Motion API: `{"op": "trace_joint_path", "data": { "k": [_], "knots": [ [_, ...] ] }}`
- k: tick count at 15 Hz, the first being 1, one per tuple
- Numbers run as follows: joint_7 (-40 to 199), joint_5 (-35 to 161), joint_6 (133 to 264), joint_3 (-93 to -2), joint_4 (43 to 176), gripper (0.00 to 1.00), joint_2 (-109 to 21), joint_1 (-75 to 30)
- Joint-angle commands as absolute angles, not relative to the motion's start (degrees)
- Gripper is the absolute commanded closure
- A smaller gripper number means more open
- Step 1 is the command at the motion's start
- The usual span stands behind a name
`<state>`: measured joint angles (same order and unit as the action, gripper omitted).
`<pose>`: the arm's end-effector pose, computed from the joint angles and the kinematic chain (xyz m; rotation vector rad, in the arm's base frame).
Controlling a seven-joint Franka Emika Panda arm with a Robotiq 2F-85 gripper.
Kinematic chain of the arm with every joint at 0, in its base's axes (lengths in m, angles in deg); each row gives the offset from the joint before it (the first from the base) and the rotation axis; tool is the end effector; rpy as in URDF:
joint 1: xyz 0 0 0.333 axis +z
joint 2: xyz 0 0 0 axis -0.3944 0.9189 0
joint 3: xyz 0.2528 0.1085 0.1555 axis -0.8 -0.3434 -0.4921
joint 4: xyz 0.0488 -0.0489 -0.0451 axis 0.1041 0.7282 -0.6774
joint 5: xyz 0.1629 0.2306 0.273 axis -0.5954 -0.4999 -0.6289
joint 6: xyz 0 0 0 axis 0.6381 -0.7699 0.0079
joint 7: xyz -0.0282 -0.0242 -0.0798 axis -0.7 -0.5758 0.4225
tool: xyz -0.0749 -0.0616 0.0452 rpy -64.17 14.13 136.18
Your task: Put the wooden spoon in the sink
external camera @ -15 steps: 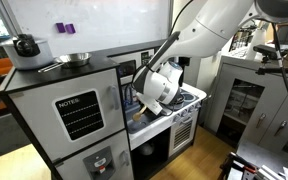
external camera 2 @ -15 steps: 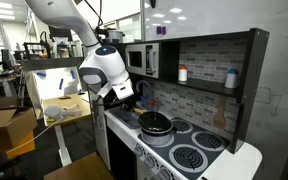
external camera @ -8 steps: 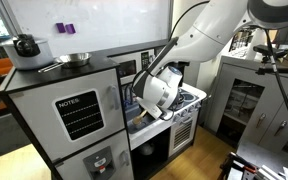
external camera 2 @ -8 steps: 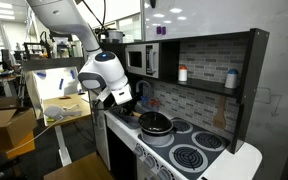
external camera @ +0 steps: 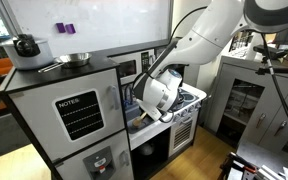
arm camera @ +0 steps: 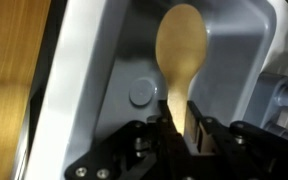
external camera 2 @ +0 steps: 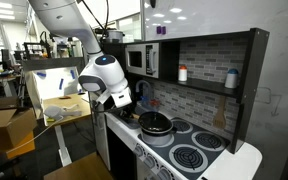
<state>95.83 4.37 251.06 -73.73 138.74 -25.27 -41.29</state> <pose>0.5705 -0.0388 0.1621 -2.0646 1.7467 -0.4359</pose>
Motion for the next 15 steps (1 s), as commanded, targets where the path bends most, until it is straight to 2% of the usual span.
{"op": "trace_joint_path", "data": {
  "k": [1,9,10,12,15],
  "knots": [
    [94.5,4.6,252.8,-76.2,137.6,0.95,-23.8,-43.6],
    [94.5,4.9,253.3,-76.7,137.5,0.95,-23.5,-44.0],
    [94.6,5.0,252.9,-76.4,137.5,0.55,-23.5,-43.8],
    [94.4,5.3,253.0,-76.1,137.4,0.49,-23.4,-43.6],
    [94.2,5.4,253.3,-75.8,137.3,0.26,-23.4,-43.4]
  ]
}}
